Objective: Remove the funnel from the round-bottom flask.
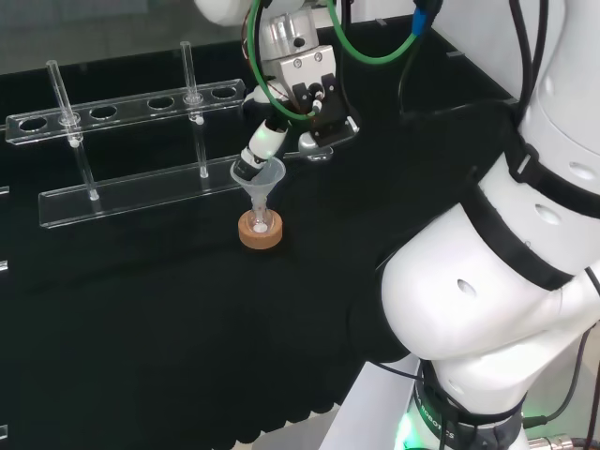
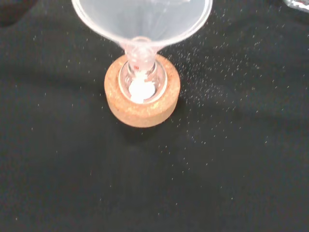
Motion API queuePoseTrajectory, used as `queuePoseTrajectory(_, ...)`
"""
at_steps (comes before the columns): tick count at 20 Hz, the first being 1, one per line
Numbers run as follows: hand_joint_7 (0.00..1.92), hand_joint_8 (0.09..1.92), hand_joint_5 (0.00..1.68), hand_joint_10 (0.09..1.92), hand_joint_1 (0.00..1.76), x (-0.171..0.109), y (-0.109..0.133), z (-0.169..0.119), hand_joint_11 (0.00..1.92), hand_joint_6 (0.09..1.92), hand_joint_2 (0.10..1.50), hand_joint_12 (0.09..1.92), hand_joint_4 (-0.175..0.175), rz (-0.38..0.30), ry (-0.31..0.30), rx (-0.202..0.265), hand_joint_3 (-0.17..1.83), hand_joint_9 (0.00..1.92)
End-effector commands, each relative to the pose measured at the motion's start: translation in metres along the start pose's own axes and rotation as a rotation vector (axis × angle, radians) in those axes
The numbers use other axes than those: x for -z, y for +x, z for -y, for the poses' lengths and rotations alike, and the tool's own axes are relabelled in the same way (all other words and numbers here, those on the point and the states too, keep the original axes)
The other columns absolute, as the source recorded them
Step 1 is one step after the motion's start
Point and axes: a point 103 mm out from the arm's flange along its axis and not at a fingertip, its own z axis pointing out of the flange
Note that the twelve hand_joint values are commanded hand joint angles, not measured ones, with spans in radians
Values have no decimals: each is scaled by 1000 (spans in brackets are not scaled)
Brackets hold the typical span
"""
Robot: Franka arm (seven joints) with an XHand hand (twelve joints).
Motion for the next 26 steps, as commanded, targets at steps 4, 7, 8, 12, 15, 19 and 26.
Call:
queuePoseTrajectory(4,0,227,113,798,596,-14,11,-15,284,87,695,1500,-3,61,-1,-8,197,79)
queuePoseTrajectory(7,0,225,117,801,601,-19,10,-19,275,87,696,1500,-5,77,-7,-11,195,79)
queuePoseTrajectory(8,0,225,118,802,602,-20,10,-20,272,87,696,1501,-5,81,-3,-12,195,78)
queuePoseTrajectory(12,0,225,122,805,604,-27,8,-26,267,87,698,1503,-6,71,15,-8,194,78)
queuePoseTrajectory(15,0,226,124,806,604,-30,8,-29,265,87,698,1505,-6,70,24,-8,193,79)
queuePoseTrajectory(19,0,232,125,811,604,-36,7,-33,264,87,699,1508,-6,76,28,-6,192,83)
queuePoseTrajectory(26,0,264,131,819,606,-41,7,-36,271,87,702,1512,-4,78,38,-2,188,103)
